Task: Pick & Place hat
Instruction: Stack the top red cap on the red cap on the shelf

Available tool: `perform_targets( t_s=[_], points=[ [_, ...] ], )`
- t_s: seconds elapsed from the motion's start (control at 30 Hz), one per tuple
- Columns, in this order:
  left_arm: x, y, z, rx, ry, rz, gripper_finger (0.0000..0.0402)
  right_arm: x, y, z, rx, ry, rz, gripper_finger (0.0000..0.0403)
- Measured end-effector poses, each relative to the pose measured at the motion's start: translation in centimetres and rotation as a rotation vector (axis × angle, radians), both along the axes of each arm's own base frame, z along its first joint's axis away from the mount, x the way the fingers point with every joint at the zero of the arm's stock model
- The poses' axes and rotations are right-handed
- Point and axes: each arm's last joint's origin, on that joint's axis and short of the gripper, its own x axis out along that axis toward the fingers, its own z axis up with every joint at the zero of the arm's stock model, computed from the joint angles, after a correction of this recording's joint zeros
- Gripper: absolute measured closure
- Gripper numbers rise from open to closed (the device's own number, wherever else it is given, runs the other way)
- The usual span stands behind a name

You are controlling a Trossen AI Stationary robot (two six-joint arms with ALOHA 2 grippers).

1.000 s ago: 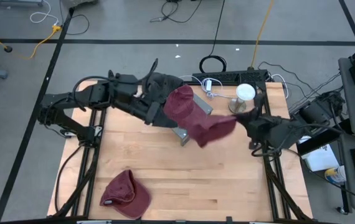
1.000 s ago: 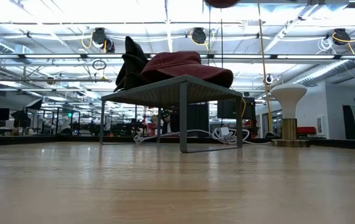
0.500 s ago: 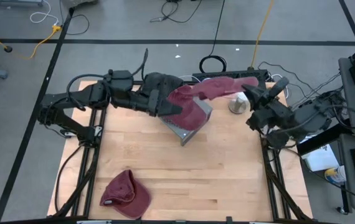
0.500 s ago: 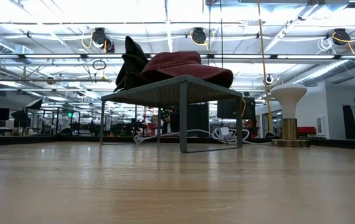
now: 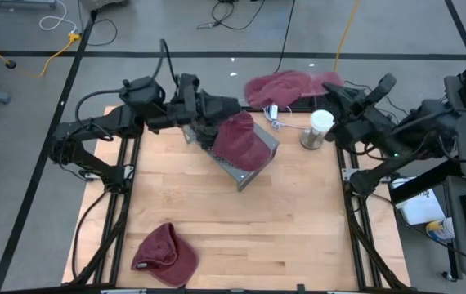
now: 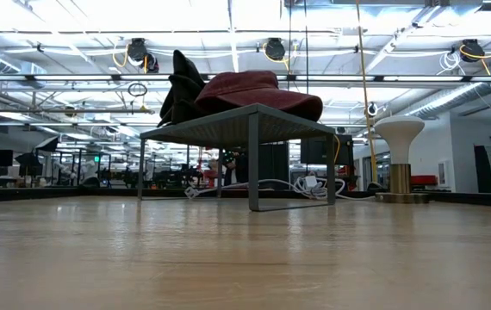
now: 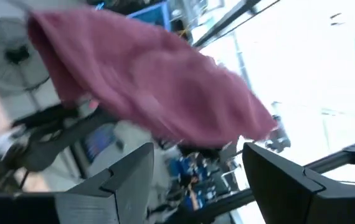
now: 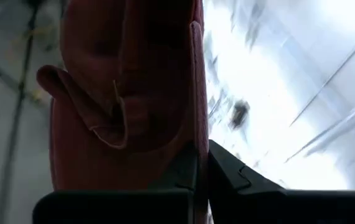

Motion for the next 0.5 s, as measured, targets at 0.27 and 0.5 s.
perform_targets(
  t_s=[0.27,0.5],
  points=[
    [-0.4,0.5,1.2,-0.08,-0.142,0.059,0.0153,1.4,-0.6,1.4,-0.321,-0.025,0.068,0.0397],
    [-0.5,0.2,1.6,-0.096,-0.182,-0.005,0.0153,3.5,-0.9,1.4,-0.433,-0.045,0.038,0.0394]
  ],
)
